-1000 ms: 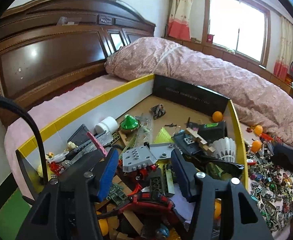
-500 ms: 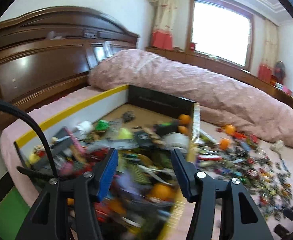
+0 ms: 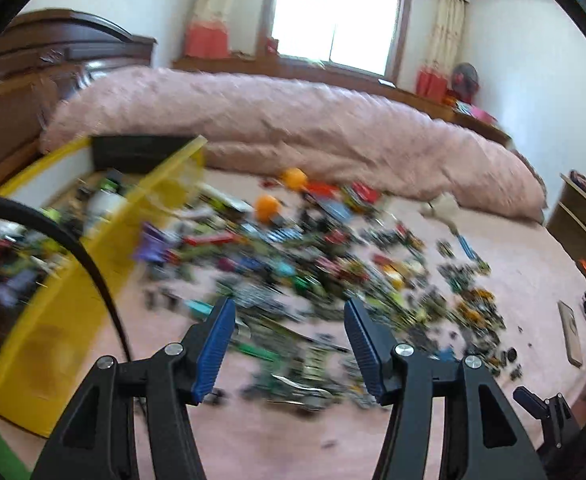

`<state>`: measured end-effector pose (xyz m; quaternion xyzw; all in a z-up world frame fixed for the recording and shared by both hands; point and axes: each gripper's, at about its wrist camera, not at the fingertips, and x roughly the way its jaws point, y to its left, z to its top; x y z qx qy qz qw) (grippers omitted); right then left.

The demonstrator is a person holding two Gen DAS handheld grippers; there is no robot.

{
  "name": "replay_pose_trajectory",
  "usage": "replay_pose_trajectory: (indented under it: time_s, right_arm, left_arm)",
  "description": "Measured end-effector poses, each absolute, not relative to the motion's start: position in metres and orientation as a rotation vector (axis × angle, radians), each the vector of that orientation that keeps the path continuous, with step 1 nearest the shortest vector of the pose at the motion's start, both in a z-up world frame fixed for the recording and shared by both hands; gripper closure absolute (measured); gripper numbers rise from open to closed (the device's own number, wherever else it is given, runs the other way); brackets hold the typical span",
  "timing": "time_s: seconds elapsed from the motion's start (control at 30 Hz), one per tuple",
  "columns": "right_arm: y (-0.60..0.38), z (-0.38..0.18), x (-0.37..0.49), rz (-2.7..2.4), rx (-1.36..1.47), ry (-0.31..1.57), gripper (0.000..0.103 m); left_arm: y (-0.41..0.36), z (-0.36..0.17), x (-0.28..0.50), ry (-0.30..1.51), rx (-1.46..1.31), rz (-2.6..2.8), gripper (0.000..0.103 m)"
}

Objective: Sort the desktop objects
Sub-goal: 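Move both open tools back over the brick pile, then lower the left tool into the pile and close on a small grey piece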

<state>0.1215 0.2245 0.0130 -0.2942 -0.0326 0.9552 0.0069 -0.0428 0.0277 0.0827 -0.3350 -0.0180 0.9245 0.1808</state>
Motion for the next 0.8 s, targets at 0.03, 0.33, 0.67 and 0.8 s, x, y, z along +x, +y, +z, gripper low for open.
replay_pose_trajectory:
  time_s: [0.03,0.33,0.67,0.8]
  right_arm:
    - [0.224,0.011,0.124,2.990,-0.904,-0.124,0.014]
    - [0.229,-0.008,0.124,3.014,-0.904,-0.054,0.014]
    - [0.236,-0.018,0.123,3.046,-0.884,0.054,0.004]
    - [0.238,-0.019,0.124,3.068,-0.877,0.081,0.001]
  left_arm:
    - [0.036,0.076,-0.044,-0.043,-0.960,2.604,0.045]
    - [0.090,0.035,-0.069,0.055,-1.046,2.492,0.045]
    - [0.106,0.010,-0.095,0.077,-1.154,2.456,0.045]
    - [0.099,0.005,-0.101,0.036,-1.171,2.473,0.045]
